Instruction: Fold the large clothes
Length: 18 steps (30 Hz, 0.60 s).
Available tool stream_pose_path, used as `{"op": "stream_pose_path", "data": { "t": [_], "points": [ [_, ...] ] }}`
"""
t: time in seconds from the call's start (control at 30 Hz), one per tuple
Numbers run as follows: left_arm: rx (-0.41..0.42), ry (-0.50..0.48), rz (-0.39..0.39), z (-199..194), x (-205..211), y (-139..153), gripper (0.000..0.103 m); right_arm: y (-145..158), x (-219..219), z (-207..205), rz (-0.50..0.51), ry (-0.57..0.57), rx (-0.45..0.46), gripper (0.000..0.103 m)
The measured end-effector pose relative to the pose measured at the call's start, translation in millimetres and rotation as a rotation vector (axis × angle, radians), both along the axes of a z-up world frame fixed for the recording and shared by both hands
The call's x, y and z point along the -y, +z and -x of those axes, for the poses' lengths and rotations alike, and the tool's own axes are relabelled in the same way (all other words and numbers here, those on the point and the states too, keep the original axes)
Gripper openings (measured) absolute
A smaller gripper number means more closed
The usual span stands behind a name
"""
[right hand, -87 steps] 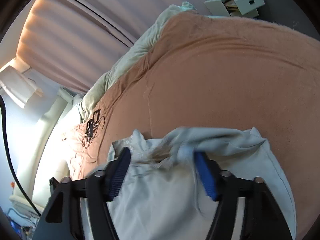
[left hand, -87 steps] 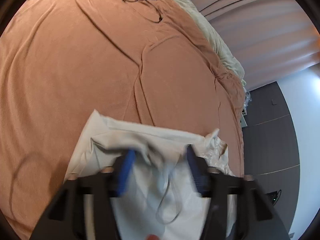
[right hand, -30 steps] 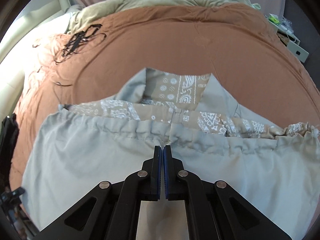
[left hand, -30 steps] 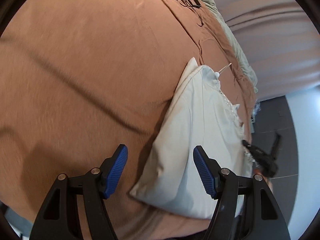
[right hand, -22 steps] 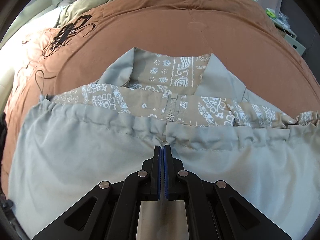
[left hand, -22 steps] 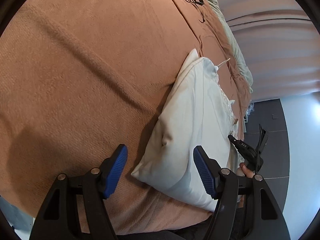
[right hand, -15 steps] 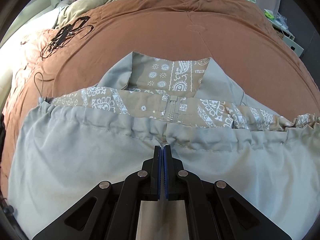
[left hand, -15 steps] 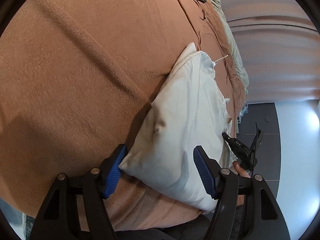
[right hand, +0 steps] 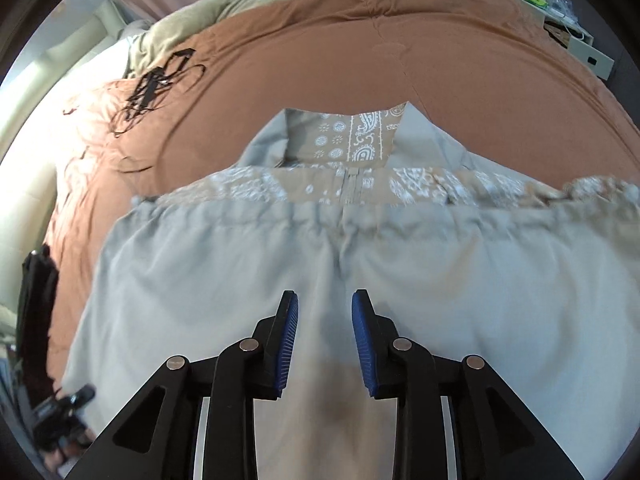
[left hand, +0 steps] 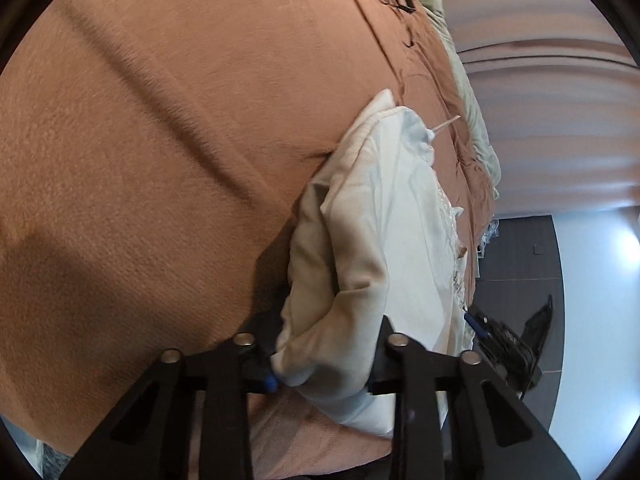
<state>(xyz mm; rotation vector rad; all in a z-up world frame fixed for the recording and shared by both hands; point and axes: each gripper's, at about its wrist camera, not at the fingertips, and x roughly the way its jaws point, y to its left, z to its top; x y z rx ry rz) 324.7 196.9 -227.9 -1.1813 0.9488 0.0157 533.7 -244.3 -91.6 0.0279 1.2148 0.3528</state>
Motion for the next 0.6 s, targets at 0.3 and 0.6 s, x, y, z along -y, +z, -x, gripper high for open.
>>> {"op": "stream_pose_path", "data": {
  "t": [0.3, 0.6],
  "points": [
    [0.088, -0.014, -0.031, -5.9, 9.9, 41.6, 0.019, 17.3, 14.2, 92.9, -0.015, 0.064, 0.008, 0.029],
    [0.159, -0.027, -0.045, -5.5, 18.6, 73.4, 0.018, 11.7, 37.9, 169.8, -0.072, 0.075, -0.021, 0.029]
  ]
}}
